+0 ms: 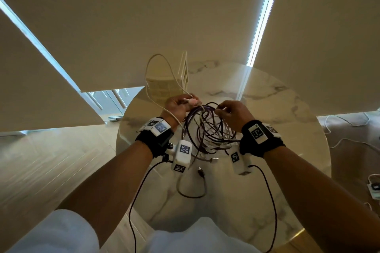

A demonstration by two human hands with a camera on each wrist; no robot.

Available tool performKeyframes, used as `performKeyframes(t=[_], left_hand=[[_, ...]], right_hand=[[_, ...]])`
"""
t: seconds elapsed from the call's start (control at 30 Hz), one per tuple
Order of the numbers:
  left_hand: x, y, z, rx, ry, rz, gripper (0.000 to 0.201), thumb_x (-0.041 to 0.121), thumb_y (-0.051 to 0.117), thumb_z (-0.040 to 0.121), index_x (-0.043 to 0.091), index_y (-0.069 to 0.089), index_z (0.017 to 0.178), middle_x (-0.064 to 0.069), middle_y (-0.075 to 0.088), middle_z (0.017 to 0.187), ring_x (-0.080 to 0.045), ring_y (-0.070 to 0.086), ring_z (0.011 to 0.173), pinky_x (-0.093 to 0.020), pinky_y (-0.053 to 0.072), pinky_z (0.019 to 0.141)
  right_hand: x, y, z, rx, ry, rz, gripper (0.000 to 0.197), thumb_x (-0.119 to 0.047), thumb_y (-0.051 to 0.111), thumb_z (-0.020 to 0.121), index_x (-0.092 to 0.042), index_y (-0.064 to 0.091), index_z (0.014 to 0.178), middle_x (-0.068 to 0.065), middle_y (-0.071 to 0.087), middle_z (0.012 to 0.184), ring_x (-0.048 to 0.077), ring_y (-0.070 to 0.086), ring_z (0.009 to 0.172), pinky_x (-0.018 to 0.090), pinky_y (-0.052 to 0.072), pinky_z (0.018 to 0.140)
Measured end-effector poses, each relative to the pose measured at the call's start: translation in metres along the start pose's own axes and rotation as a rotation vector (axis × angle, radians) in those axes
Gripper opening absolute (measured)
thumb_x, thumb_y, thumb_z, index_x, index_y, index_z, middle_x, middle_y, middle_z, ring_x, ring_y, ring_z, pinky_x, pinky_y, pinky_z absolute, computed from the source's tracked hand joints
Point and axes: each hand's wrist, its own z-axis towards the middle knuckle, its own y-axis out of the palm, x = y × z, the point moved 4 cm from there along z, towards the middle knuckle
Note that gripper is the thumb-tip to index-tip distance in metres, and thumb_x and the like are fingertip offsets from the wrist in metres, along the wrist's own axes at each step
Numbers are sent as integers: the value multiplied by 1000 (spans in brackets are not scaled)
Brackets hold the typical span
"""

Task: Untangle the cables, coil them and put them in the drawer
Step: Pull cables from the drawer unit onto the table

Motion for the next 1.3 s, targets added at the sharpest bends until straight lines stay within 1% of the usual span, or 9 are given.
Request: performKeyframes(t=[0.3, 0.43, 0.57, 0.67, 0.77, 0.93, 1.03, 1.2, 1.3], left_hand=[[7, -3, 10, 104, 39, 91, 30, -12, 64, 78, 14, 67, 62, -3, 66, 67, -19, 63, 70, -29, 53, 71], [5, -1, 7, 166, -15, -22, 39, -13, 60, 81, 16, 68, 56, 7, 66, 56, -7, 65, 57, -19, 53, 59], [17, -3, 6, 170, -41, -101, 23, -11, 54, 87, 5, 63, 73, -6, 66, 68, -10, 65, 53, -17, 53, 54], [24, 11, 2, 47, -42, -124, 23, -13, 50, 89, 3, 61, 77, -12, 61, 76, -12, 67, 54, -19, 53, 49], [27, 25, 2, -36, -38, -116, 23, -8, 47, 93, 4, 61, 79, -13, 63, 77, -15, 68, 58, -25, 56, 54], [28, 26, 1, -29, -43, -162, 13, -4, 52, 92, 3, 64, 91, -14, 65, 83, -13, 69, 59, -17, 50, 47], [13, 28, -1, -90, 25, 100, 21, -4, 65, 83, -3, 66, 104, -10, 68, 86, -5, 67, 67, -13, 50, 59], [-5, 40, -3, -107, 36, 226, 19, -4, 72, 77, 15, 73, 80, 6, 71, 77, -6, 67, 73, -29, 53, 83], [-4, 49, -4, -104, 90, 190, 22, -11, 68, 75, 10, 72, 80, 9, 70, 73, 1, 65, 69, -22, 53, 78]], right_hand=[[1, -20, 2, 12, 62, -63, 20, -24, 59, 92, -10, 64, 104, 10, 67, 97, 19, 62, 80, 22, 46, 63], [12, -22, 3, 20, 143, -87, 31, -23, 62, 88, -16, 51, 117, 11, 66, 101, 24, 64, 87, 31, 51, 73], [24, -27, -3, 9, 263, -285, 45, -22, 61, 86, -20, 41, 127, 13, 59, 120, 27, 59, 96, 33, 48, 80], [5, -22, -8, 55, 93, -388, 64, -22, 66, 84, -26, 34, 140, 14, 45, 134, 30, 50, 117, 39, 45, 95], [-28, -8, -14, 25, -161, -164, 48, -26, 68, 85, -25, 51, 129, 5, 54, 115, 19, 56, 102, 37, 51, 91], [-34, -14, -13, 46, -201, -82, 12, -22, 60, 91, -16, 71, 94, 1, 64, 87, 17, 60, 77, 32, 54, 79], [-40, -27, -14, 86, -210, 110, 12, -14, 61, 90, -16, 72, 86, 4, 70, 82, 24, 66, 75, 35, 55, 71], [-62, -41, -17, 83, -268, 307, 13, -8, 62, 88, -17, 70, 83, 1, 71, 83, 12, 67, 74, 21, 56, 71], [-61, -49, -15, 137, -258, 397, 10, -6, 64, 86, -14, 69, 85, 1, 70, 80, 0, 64, 68, 13, 51, 68]])
